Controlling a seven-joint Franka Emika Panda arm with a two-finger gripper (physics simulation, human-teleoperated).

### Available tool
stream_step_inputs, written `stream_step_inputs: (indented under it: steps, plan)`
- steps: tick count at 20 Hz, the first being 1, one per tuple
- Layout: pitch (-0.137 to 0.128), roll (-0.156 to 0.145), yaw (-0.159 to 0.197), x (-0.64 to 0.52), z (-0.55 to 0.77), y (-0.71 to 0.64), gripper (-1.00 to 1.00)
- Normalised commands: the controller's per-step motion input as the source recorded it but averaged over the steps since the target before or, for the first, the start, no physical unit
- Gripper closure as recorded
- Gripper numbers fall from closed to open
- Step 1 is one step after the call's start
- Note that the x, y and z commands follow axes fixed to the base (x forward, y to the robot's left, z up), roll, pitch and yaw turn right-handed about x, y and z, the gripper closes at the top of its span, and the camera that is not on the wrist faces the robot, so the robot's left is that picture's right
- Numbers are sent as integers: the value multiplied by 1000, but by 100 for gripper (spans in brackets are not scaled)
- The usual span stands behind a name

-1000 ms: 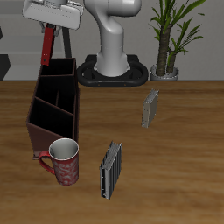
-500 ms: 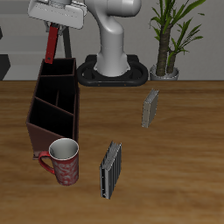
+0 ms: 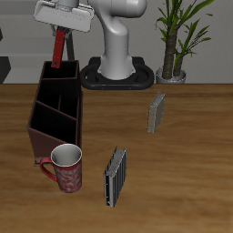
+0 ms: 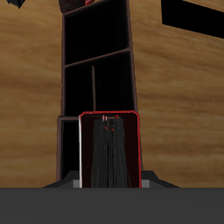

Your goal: Place the red book into the right desk caddy's right compartment

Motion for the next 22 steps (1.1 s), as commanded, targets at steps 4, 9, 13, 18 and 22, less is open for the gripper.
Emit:
stream_step_inputs:
  steps: [4,9,13,18,22]
  plan:
    - [26,-14,-23,20,-102,2,100]
    - [26,-7,-23,36,-120,-27,100]
    - [27,10,-24,-50,-155,54,100]
    - [11,24,11,-42,-130,67,100]
    - [23,2,-19,33,-100,-19,100]
